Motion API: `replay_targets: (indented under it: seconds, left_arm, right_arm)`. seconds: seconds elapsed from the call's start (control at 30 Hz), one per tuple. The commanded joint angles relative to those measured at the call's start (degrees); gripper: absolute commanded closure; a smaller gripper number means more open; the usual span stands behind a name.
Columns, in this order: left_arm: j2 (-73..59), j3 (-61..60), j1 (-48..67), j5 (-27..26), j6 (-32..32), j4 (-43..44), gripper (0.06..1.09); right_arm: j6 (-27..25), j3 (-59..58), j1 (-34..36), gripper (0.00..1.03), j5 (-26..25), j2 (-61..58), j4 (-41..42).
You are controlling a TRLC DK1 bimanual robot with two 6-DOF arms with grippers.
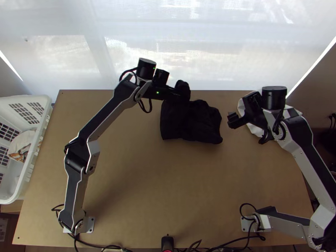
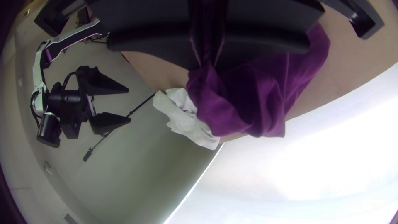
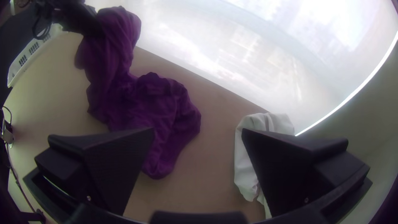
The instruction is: Fold the t-shirt
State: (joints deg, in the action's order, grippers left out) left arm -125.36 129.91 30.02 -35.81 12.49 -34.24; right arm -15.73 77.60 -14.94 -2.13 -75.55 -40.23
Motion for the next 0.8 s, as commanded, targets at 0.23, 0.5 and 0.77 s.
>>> replay_targets:
  seconds: [0.23,0.5,0.77]
  left_arm:
    - [-8.94,-0.18,5.31,-0.05,4.21,10.33,1.05]
    - [-12.8,-0.18,8.04,-0.05,8.51,17.54,1.05]
    - [-15.7,-0.09,9.97,-0.05,11.85,22.55,0.82]
  right_arm:
    - [-0.89,-4.65,0.61,0.05,-0.95,2.51,-0.99]
    - [-0.97,-6.24,0.79,0.05,-1.03,3.39,-0.99]
    - [-0.97,-7.11,0.7,0.05,-1.21,3.65,-1.08]
